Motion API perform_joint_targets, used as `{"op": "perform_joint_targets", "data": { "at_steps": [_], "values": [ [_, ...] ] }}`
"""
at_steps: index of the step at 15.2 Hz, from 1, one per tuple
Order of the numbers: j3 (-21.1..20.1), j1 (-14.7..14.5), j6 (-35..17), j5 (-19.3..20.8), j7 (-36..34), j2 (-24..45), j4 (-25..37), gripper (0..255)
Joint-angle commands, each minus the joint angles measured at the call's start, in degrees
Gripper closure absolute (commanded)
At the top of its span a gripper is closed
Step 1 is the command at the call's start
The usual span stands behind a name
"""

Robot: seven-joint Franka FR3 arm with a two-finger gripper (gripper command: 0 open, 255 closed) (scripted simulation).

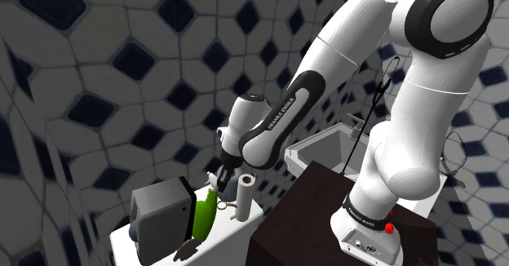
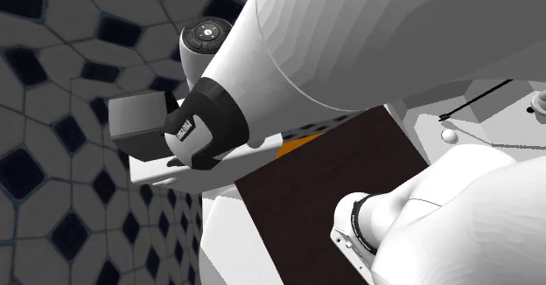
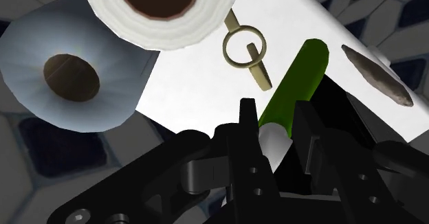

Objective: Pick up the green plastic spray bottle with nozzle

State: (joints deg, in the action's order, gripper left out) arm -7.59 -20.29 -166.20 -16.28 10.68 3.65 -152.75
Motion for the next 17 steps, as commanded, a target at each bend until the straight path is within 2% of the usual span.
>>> {"op": "perform_joint_targets", "data": {
  "at_steps": [1,15,17],
  "values": [
    [0.1,-0.1,0.9,0.4,-0.5,-0.9,-0.1,255],
    [0.5,0.6,13.8,4.1,-4.1,-12.7,1.1,255],
    [0.5,0.6,14.0,4.1,-4.1,-12.9,1.1,255]
  ]
}}
